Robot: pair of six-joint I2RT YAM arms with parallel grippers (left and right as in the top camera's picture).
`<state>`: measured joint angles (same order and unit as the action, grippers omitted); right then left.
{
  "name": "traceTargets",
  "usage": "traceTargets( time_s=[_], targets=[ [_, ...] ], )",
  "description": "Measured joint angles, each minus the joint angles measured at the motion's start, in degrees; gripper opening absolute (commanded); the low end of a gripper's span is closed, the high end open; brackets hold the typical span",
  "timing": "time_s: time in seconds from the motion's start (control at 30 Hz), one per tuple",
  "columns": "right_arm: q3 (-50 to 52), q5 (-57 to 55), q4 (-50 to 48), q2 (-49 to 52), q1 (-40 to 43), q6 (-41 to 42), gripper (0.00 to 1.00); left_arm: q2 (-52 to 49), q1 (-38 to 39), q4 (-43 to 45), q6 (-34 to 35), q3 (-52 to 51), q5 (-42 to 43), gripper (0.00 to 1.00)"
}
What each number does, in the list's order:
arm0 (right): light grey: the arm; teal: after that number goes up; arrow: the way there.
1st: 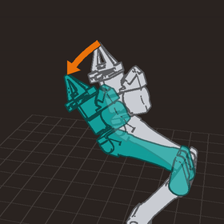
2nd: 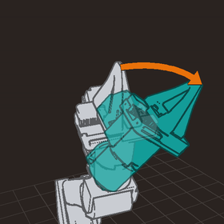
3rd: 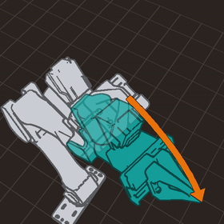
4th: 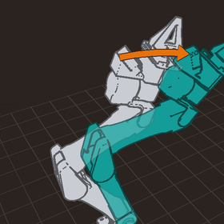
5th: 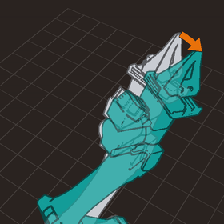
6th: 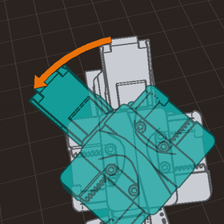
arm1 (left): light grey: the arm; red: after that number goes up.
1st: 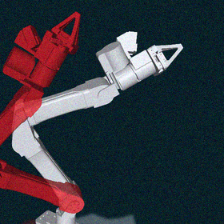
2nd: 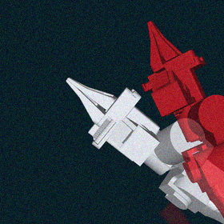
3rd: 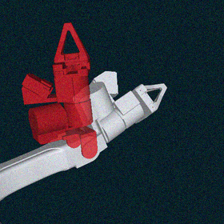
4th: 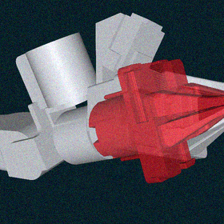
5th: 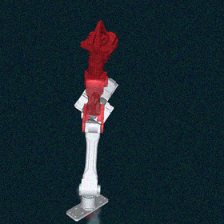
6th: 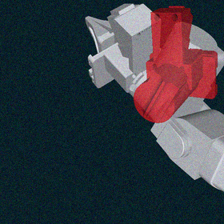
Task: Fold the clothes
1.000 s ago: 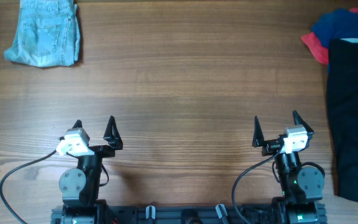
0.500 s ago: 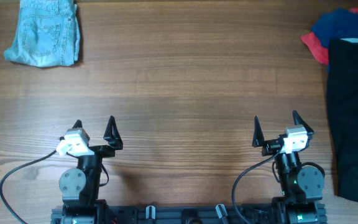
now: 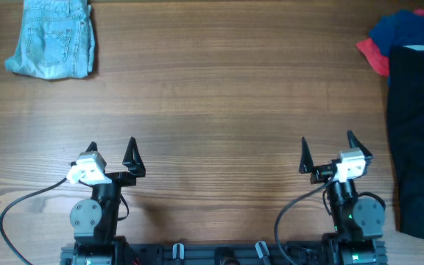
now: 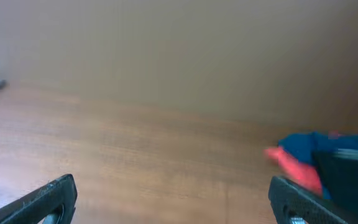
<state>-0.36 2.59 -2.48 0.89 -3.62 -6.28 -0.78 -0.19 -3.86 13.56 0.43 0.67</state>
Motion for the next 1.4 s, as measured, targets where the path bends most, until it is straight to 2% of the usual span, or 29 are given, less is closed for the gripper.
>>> traceTargets(
  time_s=[0.13, 0.17, 0.23, 0.43, 0.73, 1.4],
  targets=[
    [-0.02, 2.36, -18.23, -0.15, 0.00, 0.00, 1.00, 0.00, 0.00, -0.02, 0.00, 0.00, 0.00, 1.00],
    [-0.02, 2.54, -19.19, -0.15, 0.00, 0.00, 1.00, 0.00, 0.00, -0.02, 0.00, 0.00, 0.00, 1.00],
    [-0.02, 2.60, -16.87, -0.15, 0.00, 0.00, 1.00, 0.00, 0.00, -0.02, 0.00, 0.02, 0.00, 1.00],
    [0.00, 2.97, 2.03, -0.24, 0.00, 0.02, 1.00, 0.00, 0.00, -0.02, 0.00, 0.02, 0.00, 1.00],
    [0.00, 2.97, 2.34, 1.16, 0.00, 6.25, 1.00, 0.00, 0.00, -0.02, 0.00, 0.02, 0.00, 1.00],
    [0.00, 2.97, 2.32, 1.20, 0.00, 6.71, 1.00, 0.00, 0.00, -0.02, 0.00, 0.00, 0.00, 1.00]
  ],
)
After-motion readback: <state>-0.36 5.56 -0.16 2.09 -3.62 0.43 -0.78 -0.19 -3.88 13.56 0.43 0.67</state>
